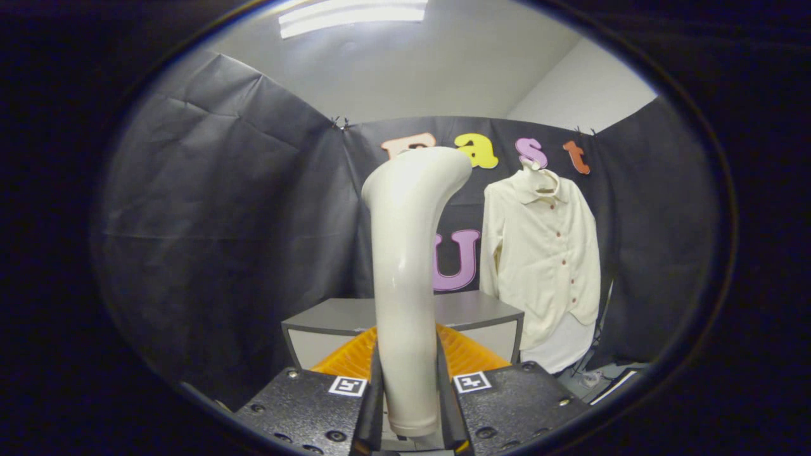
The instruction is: Iron the clothes twice with a garment steamer, once on the left side and once on the right side.
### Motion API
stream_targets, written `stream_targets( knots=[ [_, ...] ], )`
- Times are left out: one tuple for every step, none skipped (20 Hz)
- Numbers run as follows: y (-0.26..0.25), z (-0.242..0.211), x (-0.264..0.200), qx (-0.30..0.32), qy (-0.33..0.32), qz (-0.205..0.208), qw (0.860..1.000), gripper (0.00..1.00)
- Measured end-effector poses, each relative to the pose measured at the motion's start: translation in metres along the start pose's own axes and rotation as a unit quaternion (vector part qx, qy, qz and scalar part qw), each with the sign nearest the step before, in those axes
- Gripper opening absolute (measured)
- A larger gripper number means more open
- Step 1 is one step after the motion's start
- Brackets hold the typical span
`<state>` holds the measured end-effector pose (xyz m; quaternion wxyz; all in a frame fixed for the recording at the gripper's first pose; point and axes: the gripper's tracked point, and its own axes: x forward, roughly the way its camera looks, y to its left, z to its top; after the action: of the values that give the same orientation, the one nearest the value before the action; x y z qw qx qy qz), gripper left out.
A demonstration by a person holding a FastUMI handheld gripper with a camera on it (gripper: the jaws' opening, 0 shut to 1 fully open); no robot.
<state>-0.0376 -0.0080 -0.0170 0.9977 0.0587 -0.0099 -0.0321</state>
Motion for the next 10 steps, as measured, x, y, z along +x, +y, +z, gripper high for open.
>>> stream_targets(
  knots=[
    [0.000,0.002,-0.001,-0.004,-0.004,-0.002,1.000,0.35],
    [-0.001,0.002,-0.001,-0.006,-0.005,-0.003,1.000,0.35],
    [-0.003,-0.001,-0.001,-0.011,-0.003,-0.006,1.000,0.35],
    [-0.005,-0.003,-0.001,-0.013,-0.003,-0.009,1.000,0.35],
    [-0.006,-0.005,-0.002,-0.015,0.001,-0.011,1.000,0.35],
    [-0.005,-0.007,-0.001,-0.015,0.003,-0.010,1.000,0.35],
    [-0.002,-0.008,-0.001,-0.017,0.005,-0.007,1.000,0.35],
    [-0.001,-0.009,0.000,-0.019,0.006,-0.005,1.000,0.35],
    [-0.001,-0.009,-0.001,-0.020,0.006,-0.005,1.000,0.35],
    [0.000,-0.010,0.000,-0.020,0.008,-0.003,1.000,0.34]
  ],
)
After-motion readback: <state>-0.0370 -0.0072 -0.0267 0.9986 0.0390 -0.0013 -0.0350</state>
